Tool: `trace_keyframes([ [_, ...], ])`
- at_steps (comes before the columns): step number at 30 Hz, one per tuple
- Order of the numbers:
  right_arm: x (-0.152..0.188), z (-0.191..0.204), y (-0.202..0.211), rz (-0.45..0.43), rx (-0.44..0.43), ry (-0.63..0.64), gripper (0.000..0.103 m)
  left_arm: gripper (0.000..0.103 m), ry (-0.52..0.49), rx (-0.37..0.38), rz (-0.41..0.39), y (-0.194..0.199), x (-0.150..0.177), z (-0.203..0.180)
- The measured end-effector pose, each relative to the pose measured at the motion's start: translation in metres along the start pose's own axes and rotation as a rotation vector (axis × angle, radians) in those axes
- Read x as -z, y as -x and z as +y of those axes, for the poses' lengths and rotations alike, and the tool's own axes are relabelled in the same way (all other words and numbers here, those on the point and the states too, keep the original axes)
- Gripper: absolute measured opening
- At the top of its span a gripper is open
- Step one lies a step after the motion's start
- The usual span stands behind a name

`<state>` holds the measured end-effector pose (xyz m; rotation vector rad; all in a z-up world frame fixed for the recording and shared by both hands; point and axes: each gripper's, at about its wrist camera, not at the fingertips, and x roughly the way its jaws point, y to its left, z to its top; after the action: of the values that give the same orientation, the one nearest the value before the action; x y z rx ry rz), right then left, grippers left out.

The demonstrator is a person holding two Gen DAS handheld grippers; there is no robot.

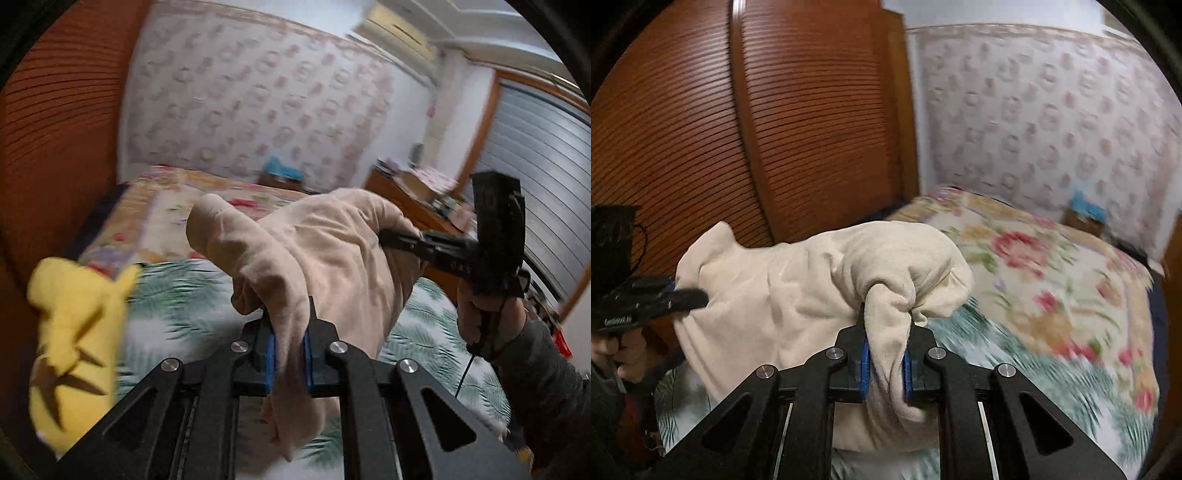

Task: Fold small clothes
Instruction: 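Lift the folded shirt with both tools and carry it toward the yellow pillow, then lay the folded shirt beside the yellow pillow and open both tools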

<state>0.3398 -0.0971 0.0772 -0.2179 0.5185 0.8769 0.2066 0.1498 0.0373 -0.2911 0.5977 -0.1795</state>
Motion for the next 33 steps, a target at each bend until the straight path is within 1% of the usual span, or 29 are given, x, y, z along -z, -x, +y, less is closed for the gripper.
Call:
trace_keyframes([
  [2,-0.021,0.017,-0.035,0.012,-0.026,0.043,0.013,0.012,0.036,-0.047,-0.006,0.003,0.005,0.026],
  [5,-0.045,0.033,-0.087,0.044,-0.064,0.105,0.013,0.012,0.102,-0.098,0.009,-0.005,0.021,0.062],
  [8,-0.054,0.041,-0.138,0.083,-0.094,0.158,0.013,0.012,0.154,-0.153,0.023,-0.014,0.042,0.087],
  [11,-0.061,0.061,-0.180,0.120,-0.112,0.223,0.013,0.012,0.185,-0.179,0.019,-0.017,0.057,0.097],
  [13,-0.065,0.068,-0.196,0.128,-0.126,0.254,0.013,0.012,0.193,-0.195,0.012,-0.017,0.066,0.098],
  [16,-0.067,0.075,-0.219,0.142,-0.149,0.267,0.014,0.012,0.195,-0.226,0.015,-0.020,0.072,0.103],
  [18,-0.067,0.065,-0.236,0.173,-0.139,0.252,0.015,0.013,0.199,-0.250,0.024,-0.023,0.076,0.104],
  [20,-0.071,0.057,-0.256,0.216,-0.137,0.219,0.020,0.013,0.208,-0.281,0.037,-0.029,0.079,0.108],
  [21,-0.070,0.051,-0.263,0.230,-0.120,0.202,0.030,0.013,0.212,-0.288,0.039,-0.030,0.079,0.109],
  [22,-0.071,0.046,-0.265,0.226,-0.093,0.183,0.040,0.014,0.214,-0.287,0.037,-0.026,0.080,0.109],
  [25,-0.073,0.025,-0.258,0.170,-0.028,0.117,0.051,0.021,0.212,-0.312,0.033,-0.023,0.083,0.110],
  [26,-0.074,0.018,-0.254,0.149,-0.011,0.090,0.053,0.025,0.212,-0.322,0.030,-0.021,0.084,0.111],
  [27,-0.072,0.014,-0.246,0.130,-0.015,0.059,0.053,0.031,0.212,-0.329,0.023,-0.019,0.085,0.111],
  [28,-0.070,0.009,-0.239,0.111,-0.040,0.026,0.053,0.034,0.214,-0.333,0.012,-0.015,0.086,0.111],
  [30,-0.065,0.001,-0.240,0.120,-0.069,-0.006,0.053,0.051,0.216,-0.334,-0.007,-0.009,0.090,0.111],
  [31,-0.060,-0.001,-0.244,0.142,-0.070,-0.015,0.053,0.051,0.210,-0.337,-0.014,-0.007,0.091,0.111],
  [33,-0.052,-0.006,-0.261,0.199,-0.017,-0.022,0.053,0.055,0.181,-0.344,-0.005,-0.008,0.091,0.107],
])
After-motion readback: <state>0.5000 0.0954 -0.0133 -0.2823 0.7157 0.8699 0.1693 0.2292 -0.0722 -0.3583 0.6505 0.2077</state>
